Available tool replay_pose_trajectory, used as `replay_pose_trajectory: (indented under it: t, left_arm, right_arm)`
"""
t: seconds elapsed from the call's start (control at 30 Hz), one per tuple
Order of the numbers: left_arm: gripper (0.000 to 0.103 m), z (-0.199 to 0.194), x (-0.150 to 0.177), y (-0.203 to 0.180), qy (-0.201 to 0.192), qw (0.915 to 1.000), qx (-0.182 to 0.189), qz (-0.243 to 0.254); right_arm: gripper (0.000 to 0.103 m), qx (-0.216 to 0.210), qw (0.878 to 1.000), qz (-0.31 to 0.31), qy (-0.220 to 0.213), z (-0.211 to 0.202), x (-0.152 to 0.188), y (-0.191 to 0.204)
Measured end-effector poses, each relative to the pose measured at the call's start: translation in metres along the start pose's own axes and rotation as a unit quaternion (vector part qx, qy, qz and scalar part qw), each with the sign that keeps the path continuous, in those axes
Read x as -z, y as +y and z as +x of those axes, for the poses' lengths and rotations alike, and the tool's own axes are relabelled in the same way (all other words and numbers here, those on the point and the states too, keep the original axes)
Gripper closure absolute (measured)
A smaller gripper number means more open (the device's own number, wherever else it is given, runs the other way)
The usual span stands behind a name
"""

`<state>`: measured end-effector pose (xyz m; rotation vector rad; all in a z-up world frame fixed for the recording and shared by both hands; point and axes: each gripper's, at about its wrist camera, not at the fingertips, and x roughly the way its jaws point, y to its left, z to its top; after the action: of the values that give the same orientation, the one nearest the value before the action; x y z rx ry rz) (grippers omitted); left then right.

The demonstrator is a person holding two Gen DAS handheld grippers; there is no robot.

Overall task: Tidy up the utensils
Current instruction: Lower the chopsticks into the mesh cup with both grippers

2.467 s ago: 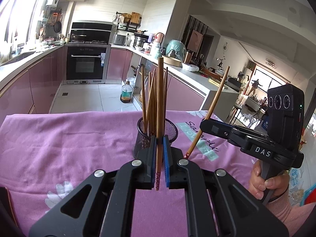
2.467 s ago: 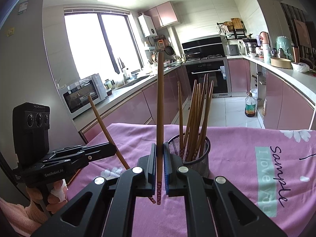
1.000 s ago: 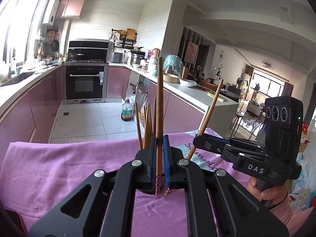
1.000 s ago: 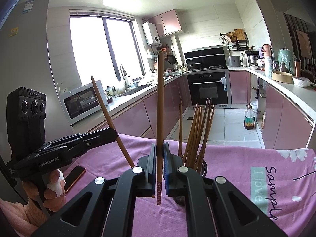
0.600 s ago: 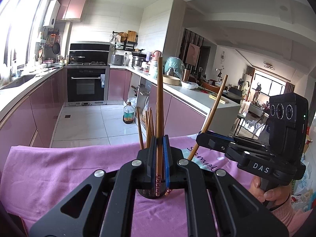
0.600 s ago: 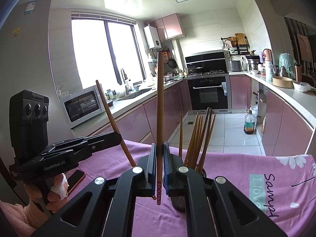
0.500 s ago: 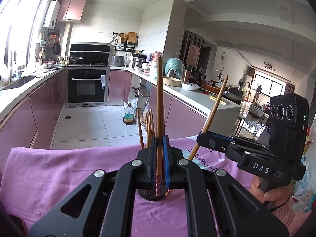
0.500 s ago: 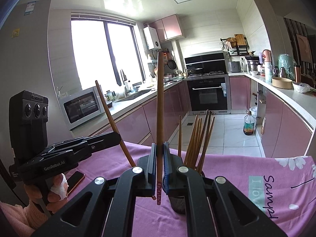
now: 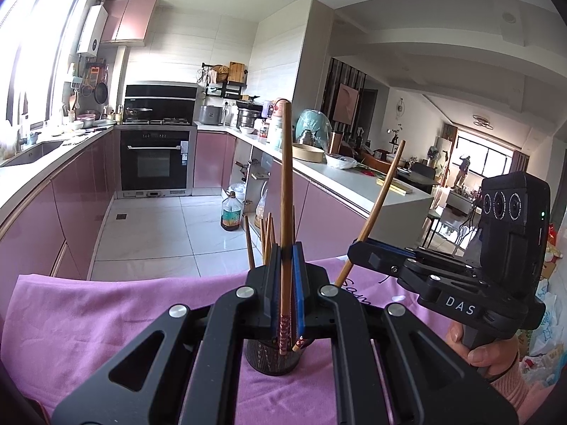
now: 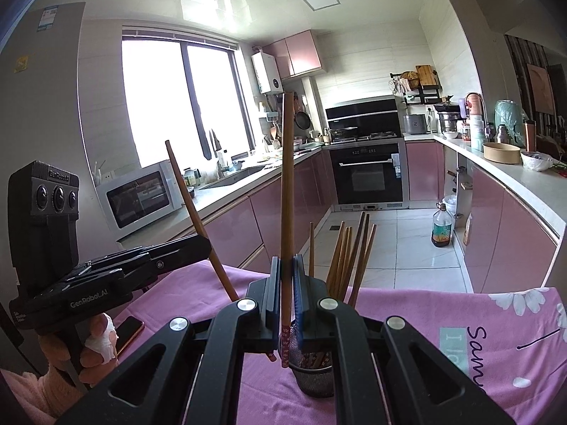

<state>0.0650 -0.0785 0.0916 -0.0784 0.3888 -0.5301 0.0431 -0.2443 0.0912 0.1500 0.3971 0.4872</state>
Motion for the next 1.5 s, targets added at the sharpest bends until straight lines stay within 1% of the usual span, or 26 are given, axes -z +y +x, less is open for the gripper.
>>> replay_pose_trajectory:
  t: [0.2, 0.43, 0.97, 1.5]
  left_arm:
    - [0.096, -0.001, -0.004, 0.005, -0.001, 1.0000, -0.003, 0.000]
    - [0.096, -0.002, -0.005, 0.000, 0.001, 0.9999, -0.010, 0.004]
    - [0.096, 0.003, -0.014, -0.009, 0.005, 0.9999, -0.011, 0.005]
    - [0.096, 0.000, -0.023, 0.000, 0.010, 0.9999, -0.009, 0.002]
  right_arm:
    - [0.098, 0.005, 1.000, 0.002, 0.001, 0.003, 0.000, -0.001]
    - [0.098, 0.007, 1.000, 0.003, 0.004, 0.006, -0.004, -0.004]
    - [0.098, 0.018, 1.000, 0.006, 0.012, 0.018, -0.005, 0.000]
    - [0.098, 0.022, 1.000, 0.007, 0.016, 0.021, -0.005, -0.002]
